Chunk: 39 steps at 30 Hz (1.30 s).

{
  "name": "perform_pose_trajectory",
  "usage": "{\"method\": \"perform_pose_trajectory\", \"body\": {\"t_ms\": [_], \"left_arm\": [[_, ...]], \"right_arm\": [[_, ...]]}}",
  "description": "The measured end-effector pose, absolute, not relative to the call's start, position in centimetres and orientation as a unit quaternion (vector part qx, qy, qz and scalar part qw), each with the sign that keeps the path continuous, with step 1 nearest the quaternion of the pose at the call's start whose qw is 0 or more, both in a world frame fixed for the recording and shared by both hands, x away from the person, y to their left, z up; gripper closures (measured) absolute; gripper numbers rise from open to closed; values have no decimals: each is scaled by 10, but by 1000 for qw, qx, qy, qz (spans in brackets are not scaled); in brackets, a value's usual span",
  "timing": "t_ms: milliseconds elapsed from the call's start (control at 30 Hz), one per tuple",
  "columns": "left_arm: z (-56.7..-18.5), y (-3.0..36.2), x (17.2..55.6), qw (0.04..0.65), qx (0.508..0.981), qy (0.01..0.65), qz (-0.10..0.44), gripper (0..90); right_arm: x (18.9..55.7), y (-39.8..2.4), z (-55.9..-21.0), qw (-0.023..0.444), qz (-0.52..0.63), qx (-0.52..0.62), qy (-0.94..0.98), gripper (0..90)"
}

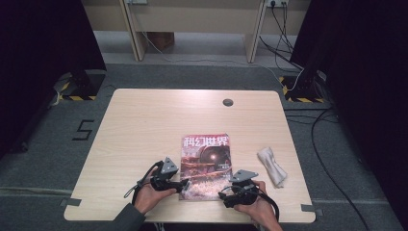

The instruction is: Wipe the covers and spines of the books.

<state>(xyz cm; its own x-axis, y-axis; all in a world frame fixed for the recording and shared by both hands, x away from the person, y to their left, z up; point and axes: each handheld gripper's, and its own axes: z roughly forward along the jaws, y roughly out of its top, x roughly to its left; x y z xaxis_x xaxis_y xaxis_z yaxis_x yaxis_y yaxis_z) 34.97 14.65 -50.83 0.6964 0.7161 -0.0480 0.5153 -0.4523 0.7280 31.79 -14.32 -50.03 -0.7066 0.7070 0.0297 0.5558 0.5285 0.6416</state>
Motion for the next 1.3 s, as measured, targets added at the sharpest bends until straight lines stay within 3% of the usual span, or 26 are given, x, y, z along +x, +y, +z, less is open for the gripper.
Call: {"method": "perform_pose_trajectory", "body": {"t_ms": [733,900,1100,1300], "left_arm": [[-511,149,361,384,829,381,143,431],[-511,156,360,393,820,397,124,334],[-506,162,353,419,806,405,106,261],[-502,172,341,431,804,396,106,197]], "right_arm": [[324,-138,-502,129,324,371,861,258],[329,-150,-498,114,358,379,846,289],[334,-168,-490,132,370,394,831,240],[341,-186,-483,161,367,404,822,251]]}}
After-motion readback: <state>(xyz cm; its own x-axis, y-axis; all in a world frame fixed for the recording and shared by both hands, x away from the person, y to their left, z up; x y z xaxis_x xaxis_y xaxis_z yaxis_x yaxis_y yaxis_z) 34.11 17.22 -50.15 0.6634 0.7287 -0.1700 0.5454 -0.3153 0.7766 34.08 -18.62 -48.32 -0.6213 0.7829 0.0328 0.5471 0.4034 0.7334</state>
